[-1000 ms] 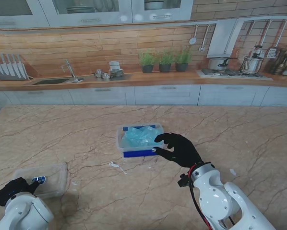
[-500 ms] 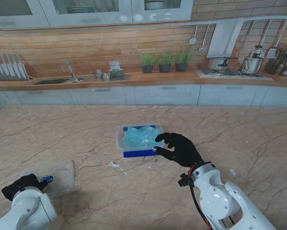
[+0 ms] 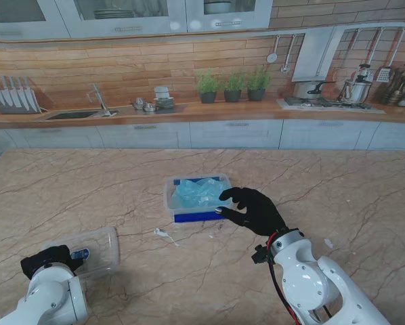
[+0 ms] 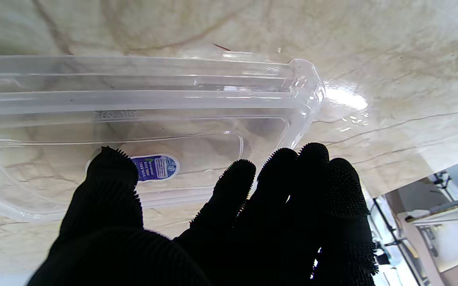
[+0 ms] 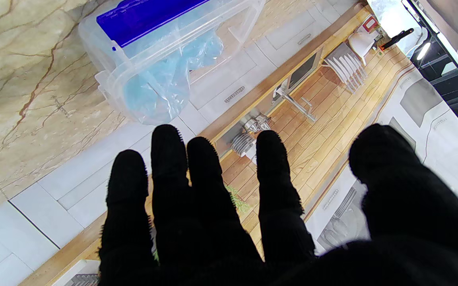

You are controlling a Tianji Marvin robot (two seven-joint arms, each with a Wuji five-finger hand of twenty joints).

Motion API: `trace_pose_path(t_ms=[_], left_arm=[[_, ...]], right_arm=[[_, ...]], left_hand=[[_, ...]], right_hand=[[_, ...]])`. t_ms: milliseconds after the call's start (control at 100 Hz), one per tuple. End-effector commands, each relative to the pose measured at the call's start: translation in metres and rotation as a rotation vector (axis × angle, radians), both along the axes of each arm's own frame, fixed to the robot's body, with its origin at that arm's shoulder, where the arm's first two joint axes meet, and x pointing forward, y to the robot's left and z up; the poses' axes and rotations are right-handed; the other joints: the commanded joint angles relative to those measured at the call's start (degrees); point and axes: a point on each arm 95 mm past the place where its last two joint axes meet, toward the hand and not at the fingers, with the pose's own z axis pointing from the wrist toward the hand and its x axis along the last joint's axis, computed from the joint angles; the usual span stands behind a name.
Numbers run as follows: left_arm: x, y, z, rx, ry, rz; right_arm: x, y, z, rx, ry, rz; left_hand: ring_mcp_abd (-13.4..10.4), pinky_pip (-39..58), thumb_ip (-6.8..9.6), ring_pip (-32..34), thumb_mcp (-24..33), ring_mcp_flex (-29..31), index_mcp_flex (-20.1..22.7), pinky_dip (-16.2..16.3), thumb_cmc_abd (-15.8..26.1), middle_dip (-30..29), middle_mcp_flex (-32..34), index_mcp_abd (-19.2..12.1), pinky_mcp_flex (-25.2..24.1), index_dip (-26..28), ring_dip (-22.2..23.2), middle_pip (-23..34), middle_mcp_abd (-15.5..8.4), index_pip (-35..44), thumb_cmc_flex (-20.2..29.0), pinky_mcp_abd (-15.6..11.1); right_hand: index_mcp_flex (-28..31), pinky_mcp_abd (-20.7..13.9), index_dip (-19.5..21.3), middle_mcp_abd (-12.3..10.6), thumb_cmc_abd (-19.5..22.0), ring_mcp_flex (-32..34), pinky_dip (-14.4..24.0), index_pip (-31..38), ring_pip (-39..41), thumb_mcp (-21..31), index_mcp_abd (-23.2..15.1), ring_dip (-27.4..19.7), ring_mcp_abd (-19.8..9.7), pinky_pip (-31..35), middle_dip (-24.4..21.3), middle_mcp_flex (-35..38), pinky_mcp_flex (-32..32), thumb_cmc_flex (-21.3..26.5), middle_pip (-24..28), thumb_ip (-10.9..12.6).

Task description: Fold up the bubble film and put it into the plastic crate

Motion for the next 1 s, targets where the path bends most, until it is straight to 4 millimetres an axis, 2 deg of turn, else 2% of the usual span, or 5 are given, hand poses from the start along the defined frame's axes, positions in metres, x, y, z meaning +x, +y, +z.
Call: trace_pose_path(t_ms=[0,420,600,990], left_arm=[[-0.02,-0.013,-0.024,-0.046,0.1,-0.018],[-0.026,-0.036,-0.013,-0.059,0.127,-0.134],[-0.027,-0.042,-0.007,-0.069,0.097,-0.156],[-0.037,-0.027,0.012,-0.057,-0.102,-0.131]], right_arm=[[-0.002,0.001,0.0,0.006,-0.001,0.002],[-0.003,0.001,-0.001,0.007,-0.001,0.006],[-0.003,0.0,-0.001,0.007,-0.001,0.005],[-0.002,0.0,-0.001,0.005,0.001,-0.007]], left_hand=[[-1.24,0.53,1.28,-1.38,-1.1,-1.4,2.58,0.84,-6.24,1.18,2.77,-11.85,-0.93,1.74,-0.31,4.37,-8.59,4.96,0.54,0.15],[-1.17,0.3,1.14,-1.78,-1.2,-0.59,3.67,0.55,-5.86,1.36,4.08,-11.88,-0.41,2.51,-0.39,4.11,-8.19,6.32,-0.51,0.54],[-1.12,0.27,1.12,-1.9,-1.18,-1.17,2.75,0.54,-4.53,1.41,3.26,-12.01,-0.71,2.54,-0.46,3.87,-8.58,6.14,-0.93,0.35],[-1.5,0.09,1.07,-2.31,-1.45,-2.02,1.73,0.4,-2.99,0.84,1.93,-12.25,-1.14,1.67,-0.8,3.08,-8.75,4.57,-1.25,-0.18]], right_hand=[[0.54,0.41,0.68,0.47,3.3,-0.13,1.28,-1.05,-0.52,-1.0,0.08,0.35,0.36,-1.15,-0.19,0.72,-0.4,0.18,-0.99,2.36],[0.86,0.4,0.73,0.53,3.39,-0.12,1.28,-1.05,-0.57,-1.05,0.03,0.35,0.42,-1.26,-0.22,0.88,-0.44,0.18,-1.09,2.35],[0.96,0.43,0.74,0.46,3.43,-0.17,1.29,-1.07,-0.63,-1.07,-0.01,0.34,0.45,-1.31,-0.22,0.85,-0.45,0.13,-1.12,2.35],[0.93,0.38,0.78,0.48,3.42,-0.14,1.33,-1.15,-0.65,-1.07,-0.04,0.34,0.41,-1.37,-0.21,0.81,-0.47,0.18,-1.18,2.37]])
